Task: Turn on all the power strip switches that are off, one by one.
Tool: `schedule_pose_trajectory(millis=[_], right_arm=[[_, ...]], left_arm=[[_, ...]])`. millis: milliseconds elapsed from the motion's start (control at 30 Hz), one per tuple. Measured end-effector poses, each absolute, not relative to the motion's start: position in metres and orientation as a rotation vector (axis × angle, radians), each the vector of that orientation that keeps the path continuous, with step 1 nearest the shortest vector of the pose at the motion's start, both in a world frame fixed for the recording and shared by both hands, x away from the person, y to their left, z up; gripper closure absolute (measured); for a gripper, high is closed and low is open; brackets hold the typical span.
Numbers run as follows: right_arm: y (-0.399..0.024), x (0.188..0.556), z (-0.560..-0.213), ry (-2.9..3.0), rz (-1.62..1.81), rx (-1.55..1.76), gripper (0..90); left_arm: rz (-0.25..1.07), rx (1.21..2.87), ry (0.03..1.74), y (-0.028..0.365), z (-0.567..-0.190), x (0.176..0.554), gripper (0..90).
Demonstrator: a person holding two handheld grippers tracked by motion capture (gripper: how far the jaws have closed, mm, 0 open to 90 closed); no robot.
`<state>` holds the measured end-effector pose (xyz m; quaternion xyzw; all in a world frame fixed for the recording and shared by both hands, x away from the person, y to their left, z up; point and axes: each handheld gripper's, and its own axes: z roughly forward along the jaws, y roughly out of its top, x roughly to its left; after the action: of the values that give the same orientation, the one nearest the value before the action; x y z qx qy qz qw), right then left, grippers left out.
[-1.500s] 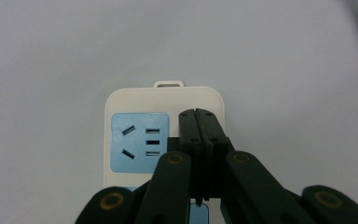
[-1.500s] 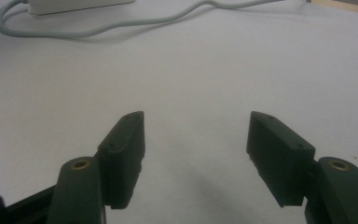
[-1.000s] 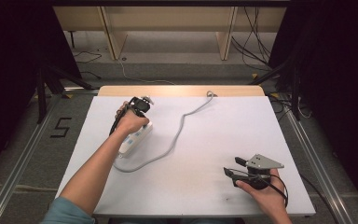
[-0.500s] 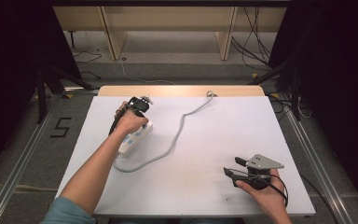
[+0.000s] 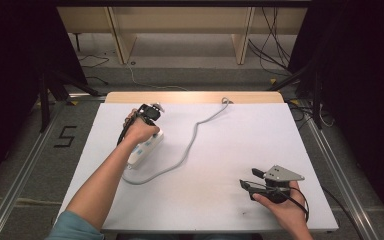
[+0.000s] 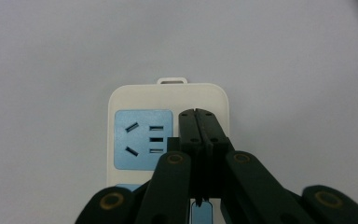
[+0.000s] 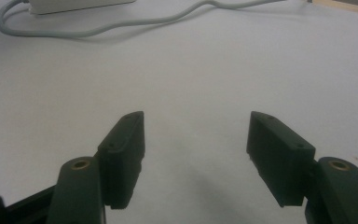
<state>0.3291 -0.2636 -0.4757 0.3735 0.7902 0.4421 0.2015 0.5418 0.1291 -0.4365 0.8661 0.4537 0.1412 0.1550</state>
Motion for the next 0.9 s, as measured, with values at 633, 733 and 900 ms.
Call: schedule_pose_trajectory(millis=[633, 733, 900], right_arm=[[-0.2631, 0.3285, -0.4753, 2.208, 1.236, 1.037, 38.0], [-0.2636, 0.3289, -0.4757, 2.209, 1.233, 1.043, 38.0], [-0.264, 0.3293, -0.4757, 2.208, 1.236, 1.04, 38.0]], left_arm=[[0.442, 2.516, 1.285, 0.1241, -0.4384, 0.54, 89.6], [0.432, 2.508, 1.285, 0.1257, -0.4381, 0.5402, 89.6], [0.443, 2.498, 1.276, 0.1267, -0.4378, 0.5387, 89.6]])
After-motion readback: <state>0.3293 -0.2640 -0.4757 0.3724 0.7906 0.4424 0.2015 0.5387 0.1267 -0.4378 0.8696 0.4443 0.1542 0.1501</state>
